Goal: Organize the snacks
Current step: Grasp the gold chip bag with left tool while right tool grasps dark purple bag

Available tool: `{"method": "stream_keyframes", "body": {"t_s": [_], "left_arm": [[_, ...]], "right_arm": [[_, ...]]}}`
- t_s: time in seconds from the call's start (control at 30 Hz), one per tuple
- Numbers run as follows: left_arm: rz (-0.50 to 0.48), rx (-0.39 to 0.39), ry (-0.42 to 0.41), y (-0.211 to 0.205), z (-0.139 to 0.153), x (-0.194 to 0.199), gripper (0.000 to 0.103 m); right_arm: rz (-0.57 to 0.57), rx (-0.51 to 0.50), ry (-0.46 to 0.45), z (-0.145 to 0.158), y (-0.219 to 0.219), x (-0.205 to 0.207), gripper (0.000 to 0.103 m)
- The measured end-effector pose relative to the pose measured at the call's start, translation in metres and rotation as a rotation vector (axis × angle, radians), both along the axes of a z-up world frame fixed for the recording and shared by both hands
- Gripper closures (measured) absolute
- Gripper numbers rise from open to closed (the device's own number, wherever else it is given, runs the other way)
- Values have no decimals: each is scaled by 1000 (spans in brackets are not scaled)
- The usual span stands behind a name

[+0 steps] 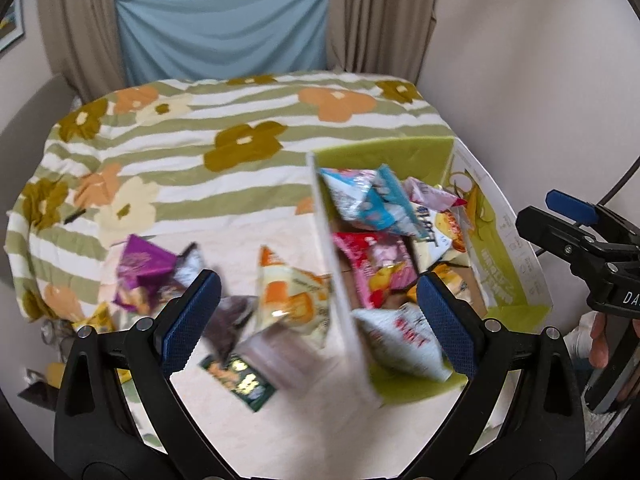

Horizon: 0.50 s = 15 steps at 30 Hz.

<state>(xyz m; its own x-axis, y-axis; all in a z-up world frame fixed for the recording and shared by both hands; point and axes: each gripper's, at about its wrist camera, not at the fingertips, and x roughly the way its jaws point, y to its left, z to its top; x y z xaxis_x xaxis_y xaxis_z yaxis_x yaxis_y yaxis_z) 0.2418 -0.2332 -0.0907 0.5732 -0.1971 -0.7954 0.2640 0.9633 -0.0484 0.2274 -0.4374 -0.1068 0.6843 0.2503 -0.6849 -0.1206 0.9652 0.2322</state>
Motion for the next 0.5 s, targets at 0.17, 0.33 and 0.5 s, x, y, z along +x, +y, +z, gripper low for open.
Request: {"method": "stream_keyframes", "body": {"t_s": [0.17, 0.33, 0.5], "left_arm": [[44, -12, -37, 62, 10, -14, 5], [118, -17, -22, 135, 9, -21, 5], [174, -36, 16, 205, -4, -22, 5]], "right_arm": [[-3, -29, -57, 16, 49, -17, 7], [26, -1, -62, 18, 108, -18, 7], [48, -1, -45, 11, 162, -14, 7]]}}
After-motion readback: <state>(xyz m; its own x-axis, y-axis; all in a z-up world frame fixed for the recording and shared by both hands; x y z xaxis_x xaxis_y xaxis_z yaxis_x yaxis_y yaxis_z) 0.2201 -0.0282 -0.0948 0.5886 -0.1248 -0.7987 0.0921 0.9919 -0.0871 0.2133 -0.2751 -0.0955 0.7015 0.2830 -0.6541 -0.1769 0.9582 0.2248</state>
